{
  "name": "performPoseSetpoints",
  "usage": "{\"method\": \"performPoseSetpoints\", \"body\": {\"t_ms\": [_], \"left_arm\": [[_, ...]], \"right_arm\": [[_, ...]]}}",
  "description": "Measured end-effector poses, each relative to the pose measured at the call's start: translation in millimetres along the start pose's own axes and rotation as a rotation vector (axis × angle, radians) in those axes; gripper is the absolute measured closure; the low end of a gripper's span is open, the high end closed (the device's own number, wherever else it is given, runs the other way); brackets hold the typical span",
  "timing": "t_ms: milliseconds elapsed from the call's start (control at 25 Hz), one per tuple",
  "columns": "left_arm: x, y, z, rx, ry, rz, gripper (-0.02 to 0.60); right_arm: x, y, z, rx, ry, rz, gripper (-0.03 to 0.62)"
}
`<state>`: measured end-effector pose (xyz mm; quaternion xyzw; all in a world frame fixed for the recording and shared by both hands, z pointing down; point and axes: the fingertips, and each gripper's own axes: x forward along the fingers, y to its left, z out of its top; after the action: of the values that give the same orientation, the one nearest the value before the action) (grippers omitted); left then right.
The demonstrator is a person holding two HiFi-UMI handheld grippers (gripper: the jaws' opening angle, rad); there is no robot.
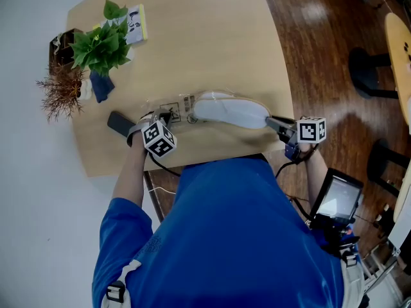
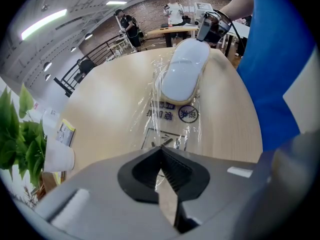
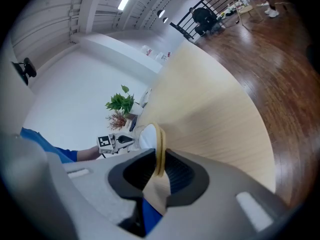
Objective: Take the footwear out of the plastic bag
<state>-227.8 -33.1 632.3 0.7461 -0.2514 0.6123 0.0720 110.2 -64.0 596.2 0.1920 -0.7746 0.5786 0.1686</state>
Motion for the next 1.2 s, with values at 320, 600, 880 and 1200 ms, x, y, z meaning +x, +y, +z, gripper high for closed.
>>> {"method": "performPoseSetpoints", "body": {"t_ms": [320,600,880,1200], "left_arm": [[-3.7,3.4,-7.1,-0.043,0.002,0.016,0.574],[-4.7,5.2,-8.1,-0.060,0.003,0.021,0.574],[-5.9,5.9,-9.9,-0.063,-0.013,0.035,0.574],[-3.4,10.2,-13.4,-0.075,-0.018,0.046,0.574]], "right_arm": [[-16.9,-4.0,3.0,-0.009,-0.054,-0.017,0.531],[-37.5,-10.4,1.8,0.021,-0.127,-0.029,0.533],[-60.7,-10.1,-7.0,0.035,-0.228,-0.047,0.534],[-84.1,-16.8,-7.8,0.057,-0.352,-0.068,0.534]]}}
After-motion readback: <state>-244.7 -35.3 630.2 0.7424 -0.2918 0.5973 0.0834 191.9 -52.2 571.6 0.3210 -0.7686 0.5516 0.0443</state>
